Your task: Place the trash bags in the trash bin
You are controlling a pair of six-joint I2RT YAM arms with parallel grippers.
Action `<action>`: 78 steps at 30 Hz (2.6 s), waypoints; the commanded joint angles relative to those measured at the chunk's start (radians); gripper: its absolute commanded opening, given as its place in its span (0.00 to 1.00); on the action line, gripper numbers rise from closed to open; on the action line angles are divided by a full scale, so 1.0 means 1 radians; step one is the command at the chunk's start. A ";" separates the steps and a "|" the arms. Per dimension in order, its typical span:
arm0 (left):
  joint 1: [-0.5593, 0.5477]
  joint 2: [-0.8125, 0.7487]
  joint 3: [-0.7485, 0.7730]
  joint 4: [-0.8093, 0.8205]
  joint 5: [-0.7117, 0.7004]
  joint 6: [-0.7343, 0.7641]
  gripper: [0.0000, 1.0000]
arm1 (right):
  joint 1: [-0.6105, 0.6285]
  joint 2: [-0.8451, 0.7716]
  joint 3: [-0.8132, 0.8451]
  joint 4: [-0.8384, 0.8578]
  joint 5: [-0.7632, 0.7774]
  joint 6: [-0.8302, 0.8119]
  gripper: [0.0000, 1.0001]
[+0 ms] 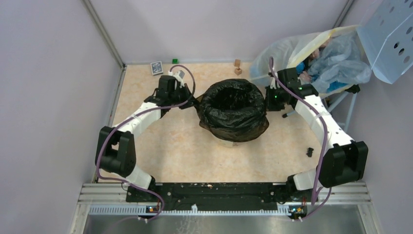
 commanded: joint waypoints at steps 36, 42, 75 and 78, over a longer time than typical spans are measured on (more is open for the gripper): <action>0.021 -0.033 -0.153 0.099 -0.110 0.016 0.00 | 0.055 -0.364 -0.466 0.492 0.252 0.143 0.03; 0.028 0.009 -0.129 0.059 -0.124 -0.001 0.00 | 0.055 -0.448 -0.443 0.412 0.253 0.114 0.14; -0.203 -0.656 -0.667 0.383 0.155 -0.536 0.86 | 0.055 -0.861 -0.751 0.484 -0.235 0.629 0.48; -0.235 -0.643 -0.702 0.476 0.155 -0.575 0.87 | 0.055 -0.859 -0.757 0.505 -0.241 0.645 0.45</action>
